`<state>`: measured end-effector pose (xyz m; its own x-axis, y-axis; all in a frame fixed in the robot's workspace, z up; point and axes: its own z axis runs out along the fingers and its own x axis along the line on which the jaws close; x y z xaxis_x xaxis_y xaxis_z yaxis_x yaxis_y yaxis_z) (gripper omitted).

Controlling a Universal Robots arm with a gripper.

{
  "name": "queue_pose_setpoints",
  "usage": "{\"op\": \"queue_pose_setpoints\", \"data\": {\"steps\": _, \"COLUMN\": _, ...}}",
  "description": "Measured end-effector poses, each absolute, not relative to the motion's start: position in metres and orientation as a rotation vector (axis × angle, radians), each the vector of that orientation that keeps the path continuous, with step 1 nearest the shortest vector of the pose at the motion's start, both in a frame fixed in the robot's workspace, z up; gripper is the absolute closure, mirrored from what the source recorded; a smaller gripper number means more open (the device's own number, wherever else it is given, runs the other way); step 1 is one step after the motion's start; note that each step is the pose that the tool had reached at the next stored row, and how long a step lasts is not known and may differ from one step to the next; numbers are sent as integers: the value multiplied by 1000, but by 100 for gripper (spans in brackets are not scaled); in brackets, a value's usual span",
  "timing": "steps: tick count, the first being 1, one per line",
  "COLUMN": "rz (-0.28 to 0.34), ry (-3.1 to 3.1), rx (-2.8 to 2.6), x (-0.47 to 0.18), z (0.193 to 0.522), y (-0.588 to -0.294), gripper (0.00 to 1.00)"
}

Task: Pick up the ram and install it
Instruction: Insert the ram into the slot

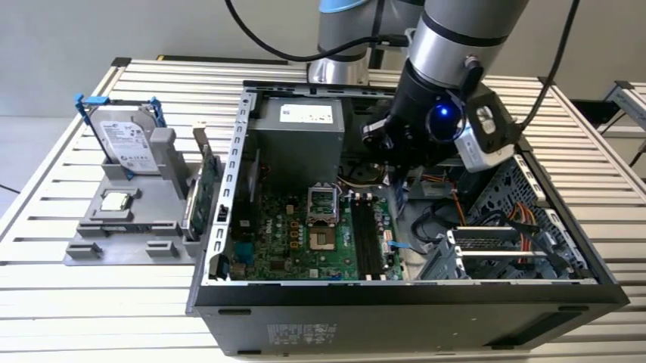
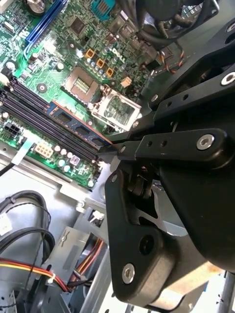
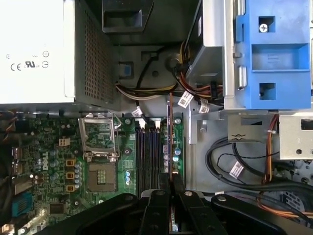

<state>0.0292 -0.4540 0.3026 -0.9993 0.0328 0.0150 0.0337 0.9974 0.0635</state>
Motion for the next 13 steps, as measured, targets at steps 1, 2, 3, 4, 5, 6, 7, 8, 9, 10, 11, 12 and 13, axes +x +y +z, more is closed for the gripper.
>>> {"op": "queue_pose_setpoints", "data": {"steps": 1, "rz": -100, "ry": -3126, "rx": -51, "x": 29, "z": 301, "y": -454, "gripper": 100}}
{"op": "queue_pose_setpoints", "data": {"steps": 2, "rz": -100, "ry": -3126, "rx": -48, "x": 29, "z": 300, "y": -454, "gripper": 100}}
{"op": "queue_pose_setpoints", "data": {"steps": 3, "rz": -100, "ry": -3126, "rx": -45, "x": 29, "z": 300, "y": -455, "gripper": 100}}
{"op": "queue_pose_setpoints", "data": {"steps": 4, "rz": -99, "ry": -3126, "rx": -41, "x": 29, "z": 299, "y": -455, "gripper": 100}}
{"op": "queue_pose_setpoints", "data": {"steps": 5, "rz": -100, "ry": -3125, "rx": -36, "x": 28, "z": 298, "y": -456, "gripper": 100}}
{"op": "queue_pose_setpoints", "data": {"steps": 6, "rz": -100, "ry": -3125, "rx": -31, "x": 28, "z": 297, "y": -457, "gripper": 100}}
{"op": "queue_pose_setpoints", "data": {"steps": 7, "rz": -100, "ry": -3125, "rx": -26, "x": 28, "z": 296, "y": -457, "gripper": 100}}
{"op": "queue_pose_setpoints", "data": {"steps": 8, "rz": -100, "ry": -3125, "rx": -23, "x": 27, "z": 296, "y": -458, "gripper": 100}}
{"op": "queue_pose_setpoints", "data": {"steps": 9, "rz": -99, "ry": -3125, "rx": -20, "x": 27, "z": 295, "y": -458, "gripper": 100}}
{"op": "queue_pose_setpoints", "data": {"steps": 10, "rz": -99, "ry": -3125, "rx": -18, "x": 27, "z": 295, "y": -459, "gripper": 100}}
{"op": "queue_pose_setpoints", "data": {"steps": 11, "rz": -100, "ry": -3125, "rx": -17, "x": 27, "z": 294, "y": -459, "gripper": 100}}
{"op": "queue_pose_setpoints", "data": {"steps": 12, "rz": -100, "ry": -3125, "rx": -16, "x": 27, "z": 293, "y": -460, "gripper": 100}}
{"op": "queue_pose_setpoints", "data": {"steps": 13, "rz": -100, "ry": -3125, "rx": -15, "x": 27, "z": 292, "y": -460, "gripper": 100}}
